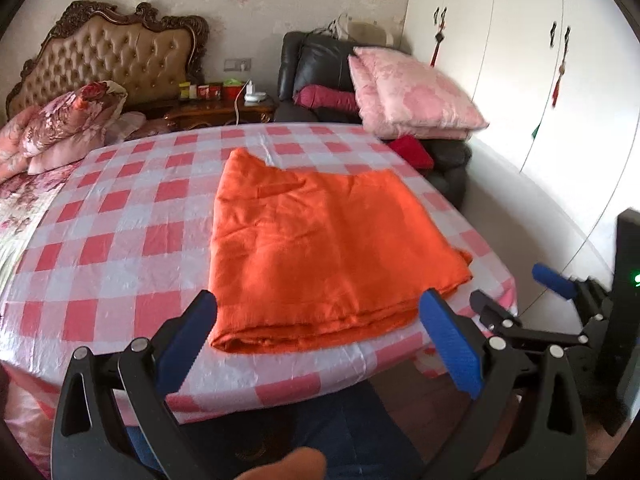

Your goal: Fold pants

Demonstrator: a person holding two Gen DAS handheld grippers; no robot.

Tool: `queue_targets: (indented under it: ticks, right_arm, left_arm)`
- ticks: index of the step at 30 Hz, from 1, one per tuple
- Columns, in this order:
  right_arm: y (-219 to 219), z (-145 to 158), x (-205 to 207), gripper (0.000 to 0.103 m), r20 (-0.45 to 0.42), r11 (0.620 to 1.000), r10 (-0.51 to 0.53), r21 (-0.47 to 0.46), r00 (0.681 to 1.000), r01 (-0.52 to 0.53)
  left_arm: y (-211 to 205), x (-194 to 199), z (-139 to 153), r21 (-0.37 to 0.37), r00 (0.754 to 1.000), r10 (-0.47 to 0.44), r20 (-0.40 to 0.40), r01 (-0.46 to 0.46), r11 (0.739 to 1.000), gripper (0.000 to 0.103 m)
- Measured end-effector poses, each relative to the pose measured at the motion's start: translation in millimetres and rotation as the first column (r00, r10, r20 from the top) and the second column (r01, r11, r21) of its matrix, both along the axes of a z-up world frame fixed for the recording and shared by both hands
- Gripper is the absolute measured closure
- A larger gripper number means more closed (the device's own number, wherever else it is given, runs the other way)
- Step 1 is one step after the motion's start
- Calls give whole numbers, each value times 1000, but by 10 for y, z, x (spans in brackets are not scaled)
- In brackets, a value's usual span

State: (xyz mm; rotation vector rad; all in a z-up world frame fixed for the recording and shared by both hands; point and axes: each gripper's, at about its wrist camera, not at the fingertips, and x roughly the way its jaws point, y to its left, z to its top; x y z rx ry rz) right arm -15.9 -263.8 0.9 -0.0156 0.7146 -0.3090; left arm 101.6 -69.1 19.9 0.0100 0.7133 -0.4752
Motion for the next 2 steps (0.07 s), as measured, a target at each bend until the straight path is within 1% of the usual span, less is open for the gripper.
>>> queue_targets:
  ticks: [2]
  right_arm:
    - [-10, -9, 26, 15, 5, 1000, -9, 8, 1000, 9]
  left_arm:
    - [209, 76, 33, -50, 1000, 1, 2, -1, 999, 2]
